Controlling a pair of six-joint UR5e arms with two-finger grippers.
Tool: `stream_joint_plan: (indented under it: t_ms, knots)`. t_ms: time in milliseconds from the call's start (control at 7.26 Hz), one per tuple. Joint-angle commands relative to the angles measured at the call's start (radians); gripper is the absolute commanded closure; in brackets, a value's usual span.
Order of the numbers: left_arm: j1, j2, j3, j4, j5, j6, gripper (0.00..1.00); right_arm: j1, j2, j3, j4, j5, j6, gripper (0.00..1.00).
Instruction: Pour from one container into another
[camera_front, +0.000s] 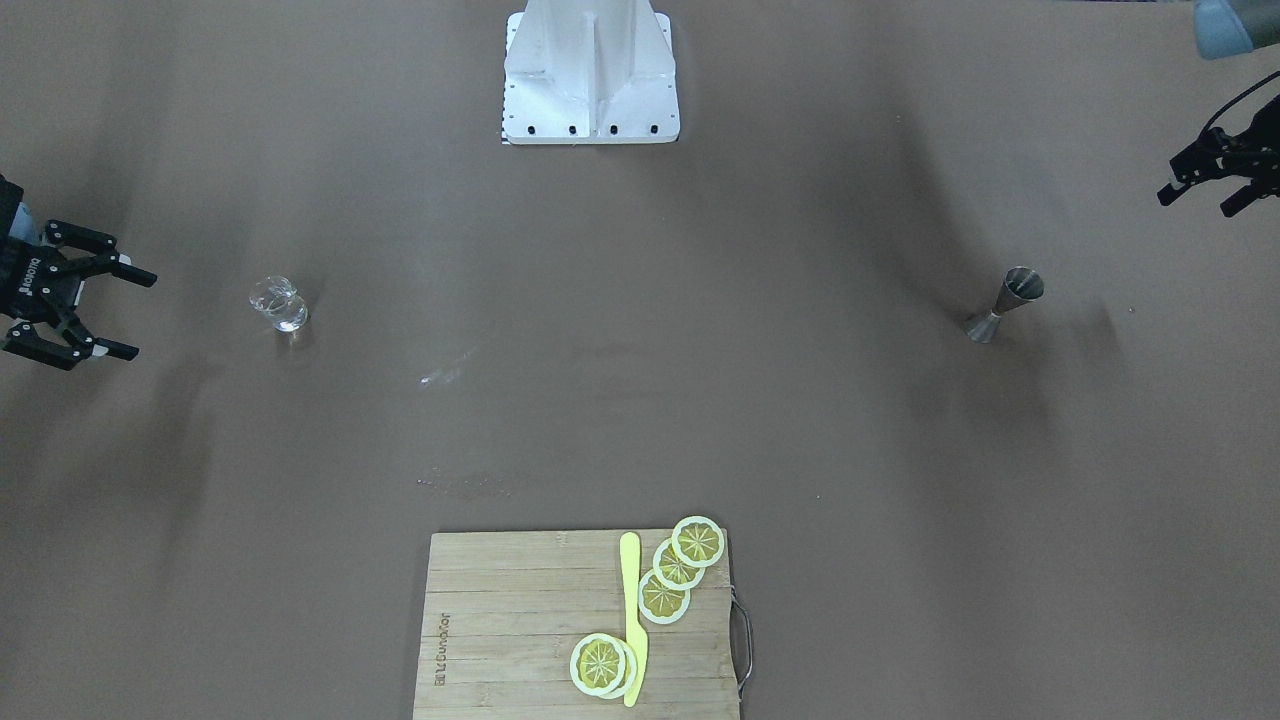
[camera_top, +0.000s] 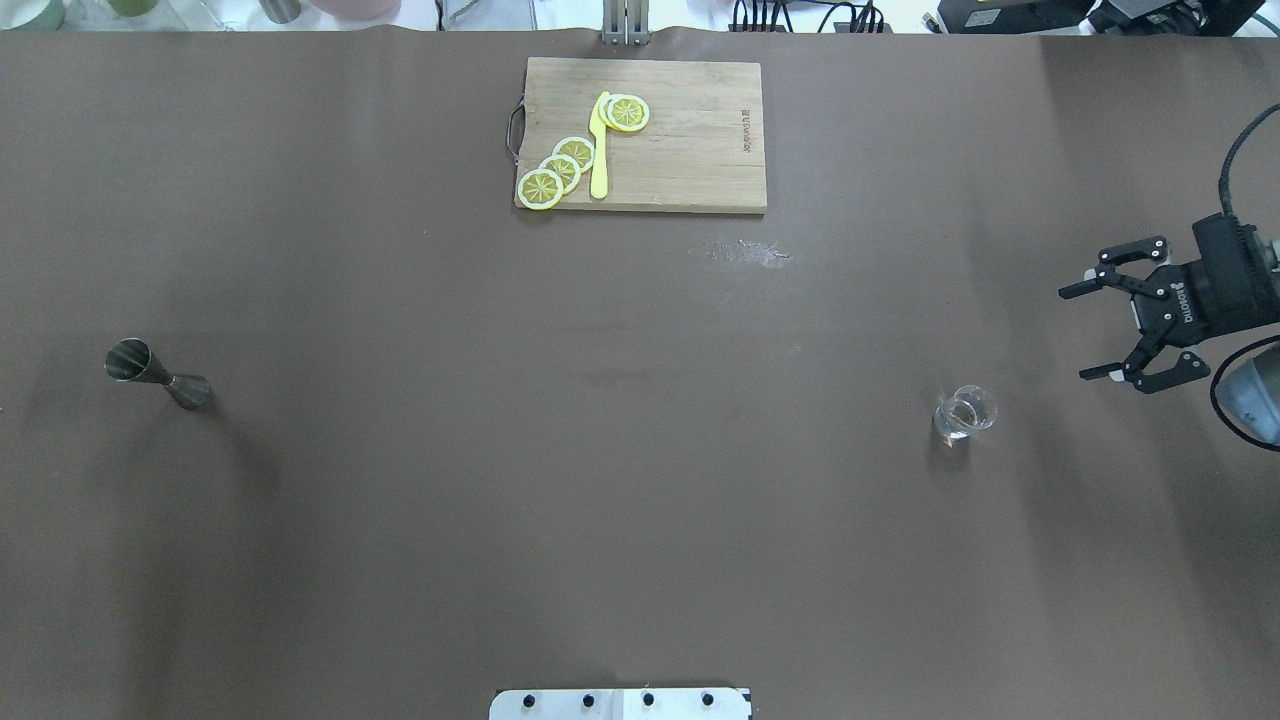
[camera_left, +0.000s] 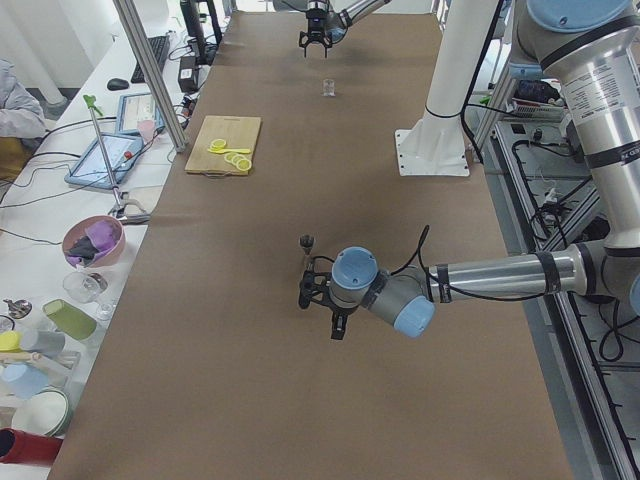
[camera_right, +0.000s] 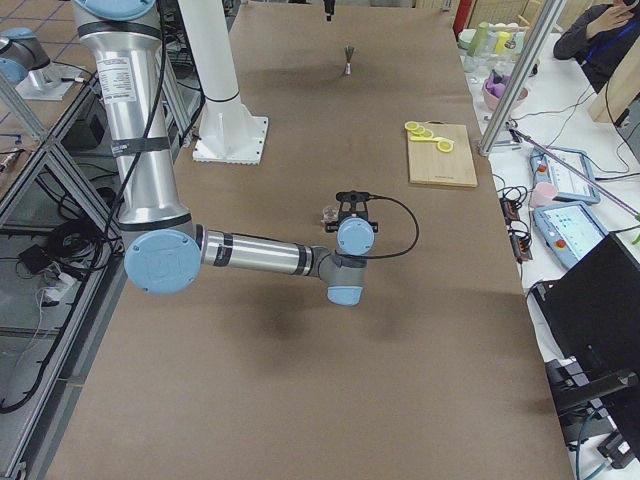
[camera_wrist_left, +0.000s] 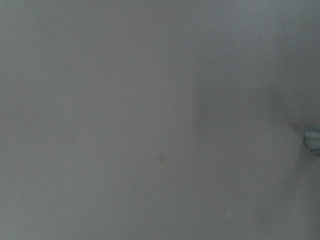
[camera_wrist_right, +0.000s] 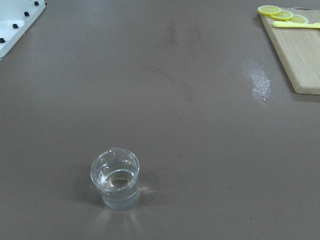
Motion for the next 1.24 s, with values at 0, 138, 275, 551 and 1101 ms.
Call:
stream_joint_plan:
  t_ms: [0, 138, 275, 551, 1101]
  knots:
    - [0.043, 0.069, 0.025, -0.147, 0.026, -0.08, 0.02, -0.072, 0.001, -0.001, 0.001, -0.012, 0.008, 0.0]
    - [0.043, 0.083, 0.056, -0.221, 0.028, -0.085, 0.02, -0.091, -0.001, -0.003, 0.006, -0.012, 0.008, 0.0]
    - [0.04, 0.099, 0.045, -0.24, 0.028, -0.088, 0.02, -0.105, -0.001, -0.013, 0.017, -0.014, 0.008, 0.0]
    - [0.031, 0.155, -0.009, -0.319, 0.057, -0.086, 0.02, -0.127, -0.001, -0.024, 0.023, -0.018, 0.006, 0.0]
    - [0.043, 0.213, -0.021, -0.556, 0.147, -0.104, 0.02, -0.147, 0.006, -0.047, 0.041, -0.032, 0.006, 0.0]
